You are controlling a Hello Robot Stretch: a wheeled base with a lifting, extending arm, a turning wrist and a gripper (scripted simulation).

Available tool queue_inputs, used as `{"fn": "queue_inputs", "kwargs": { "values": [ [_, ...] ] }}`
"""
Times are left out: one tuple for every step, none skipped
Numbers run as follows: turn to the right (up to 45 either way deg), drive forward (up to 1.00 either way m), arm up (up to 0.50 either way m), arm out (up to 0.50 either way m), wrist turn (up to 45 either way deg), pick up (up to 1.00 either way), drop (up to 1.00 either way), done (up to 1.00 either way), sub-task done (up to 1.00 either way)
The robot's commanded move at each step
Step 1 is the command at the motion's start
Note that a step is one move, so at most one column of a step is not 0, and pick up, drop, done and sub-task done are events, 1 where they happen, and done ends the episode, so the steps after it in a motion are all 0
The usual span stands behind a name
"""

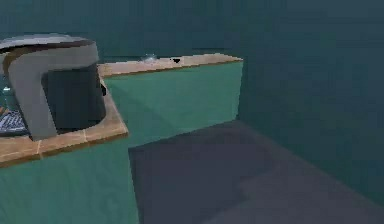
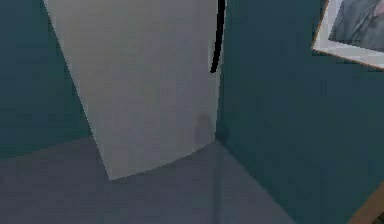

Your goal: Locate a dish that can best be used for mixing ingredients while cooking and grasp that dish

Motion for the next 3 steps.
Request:
{"fn": "queue_inputs", "kwargs": {
  "values": [
    [0.0, 1.00, 0.00, 0.00, 0.0, 0.00, 0.00, 0.00, 0.00],
    [-24.0, 0.00, 0.00, 0.00, 0.0, 0.00, 0.00, 0.00, 0.00],
    [0.0, 0.75, 0.00, 0.00, 0.0, 0.00, 0.00, 0.00, 0.00]
  ]
}}
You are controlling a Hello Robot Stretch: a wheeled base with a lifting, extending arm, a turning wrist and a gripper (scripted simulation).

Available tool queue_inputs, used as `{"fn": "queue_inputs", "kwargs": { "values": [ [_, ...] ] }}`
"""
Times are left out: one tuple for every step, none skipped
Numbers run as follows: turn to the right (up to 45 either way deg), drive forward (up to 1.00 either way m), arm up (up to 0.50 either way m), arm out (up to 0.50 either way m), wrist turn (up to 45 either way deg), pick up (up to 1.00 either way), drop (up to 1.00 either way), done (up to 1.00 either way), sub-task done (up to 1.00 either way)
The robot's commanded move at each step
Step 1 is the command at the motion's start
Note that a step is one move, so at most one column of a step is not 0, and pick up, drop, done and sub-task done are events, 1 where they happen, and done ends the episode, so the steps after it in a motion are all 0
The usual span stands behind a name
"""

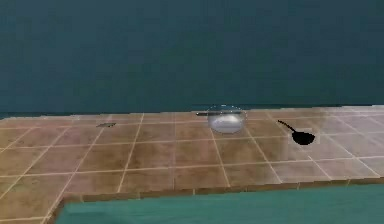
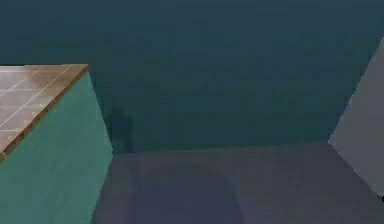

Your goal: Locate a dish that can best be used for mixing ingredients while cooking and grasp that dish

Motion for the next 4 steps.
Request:
{"fn": "queue_inputs", "kwargs": {
  "values": [
    [-45.0, 0.00, 0.00, 0.00, 0.0, 0.00, 0.00, 0.00, 0.00],
    [-33.0, 0.00, 0.00, 0.00, 0.0, 0.00, 0.00, 0.00, 0.00],
    [45.0, 0.00, 0.00, 0.00, 0.0, 0.00, 0.00, 0.00, 0.00],
    [45.0, 0.00, 0.00, 0.00, 0.0, 0.00, 0.00, 0.00, 0.00]
  ]
}}
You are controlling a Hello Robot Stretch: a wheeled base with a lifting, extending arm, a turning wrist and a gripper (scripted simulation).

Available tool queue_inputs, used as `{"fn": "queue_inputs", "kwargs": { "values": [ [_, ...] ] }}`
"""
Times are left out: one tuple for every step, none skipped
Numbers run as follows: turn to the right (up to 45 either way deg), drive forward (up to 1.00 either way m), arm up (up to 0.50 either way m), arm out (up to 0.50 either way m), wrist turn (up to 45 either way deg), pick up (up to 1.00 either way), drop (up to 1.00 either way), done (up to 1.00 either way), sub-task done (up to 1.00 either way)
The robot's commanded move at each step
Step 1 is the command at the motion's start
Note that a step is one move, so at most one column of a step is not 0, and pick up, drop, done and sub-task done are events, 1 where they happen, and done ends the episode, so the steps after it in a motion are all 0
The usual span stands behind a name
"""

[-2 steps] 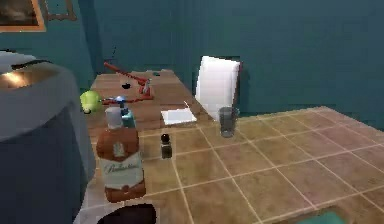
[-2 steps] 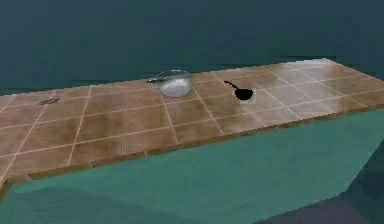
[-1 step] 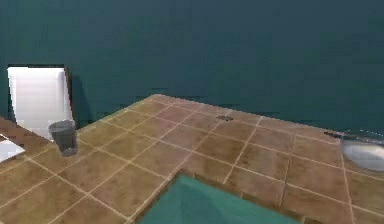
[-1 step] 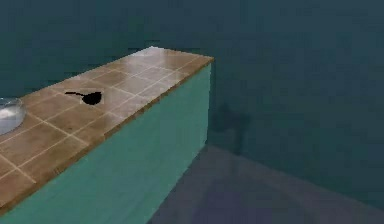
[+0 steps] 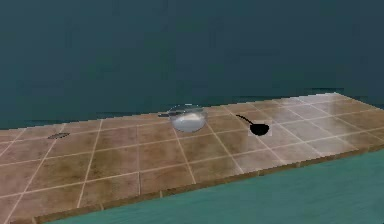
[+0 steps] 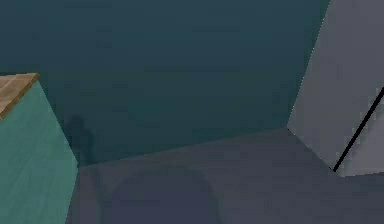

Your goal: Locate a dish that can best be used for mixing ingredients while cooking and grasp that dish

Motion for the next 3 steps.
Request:
{"fn": "queue_inputs", "kwargs": {
  "values": [
    [9.0, 0.00, 0.00, 0.00, 0.0, 0.00, 0.00, 0.00, 0.00],
    [0.0, 0.30, 0.00, 0.00, 0.0, 0.00, 0.00, 0.00, 0.00],
    [-45.0, 0.00, 0.00, 0.00, 0.0, 0.00, 0.00, 0.00, 0.00]
  ]
}}
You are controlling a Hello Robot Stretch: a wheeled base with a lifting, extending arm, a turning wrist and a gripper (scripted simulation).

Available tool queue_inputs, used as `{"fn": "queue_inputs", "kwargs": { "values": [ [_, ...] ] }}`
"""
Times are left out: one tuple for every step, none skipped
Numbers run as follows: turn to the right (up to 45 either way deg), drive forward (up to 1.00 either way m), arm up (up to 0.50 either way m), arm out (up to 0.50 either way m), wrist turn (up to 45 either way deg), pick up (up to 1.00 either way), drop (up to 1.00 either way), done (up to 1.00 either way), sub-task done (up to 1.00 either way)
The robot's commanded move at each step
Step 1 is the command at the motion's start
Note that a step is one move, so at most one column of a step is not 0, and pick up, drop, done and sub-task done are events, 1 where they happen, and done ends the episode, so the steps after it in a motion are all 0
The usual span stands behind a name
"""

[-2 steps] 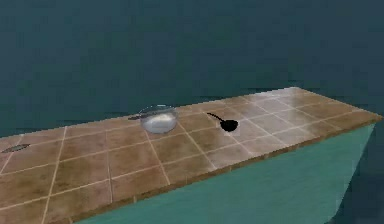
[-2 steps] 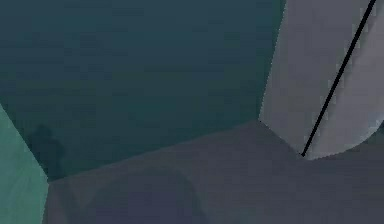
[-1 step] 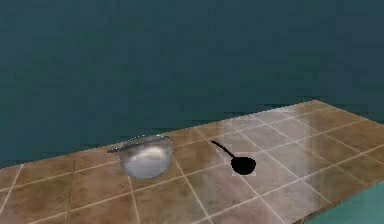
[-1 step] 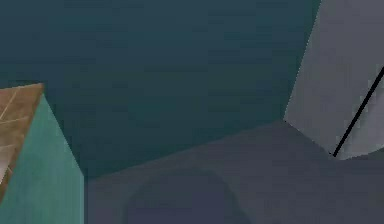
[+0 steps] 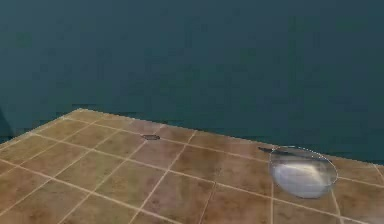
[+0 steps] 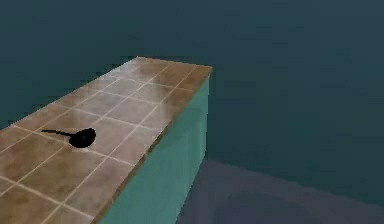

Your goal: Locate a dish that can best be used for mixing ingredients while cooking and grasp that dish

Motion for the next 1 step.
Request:
{"fn": "queue_inputs", "kwargs": {
  "values": [
    [-45.0, 0.00, 0.00, 0.00, 0.0, 0.00, 0.00, 0.00, 0.00]
  ]
}}
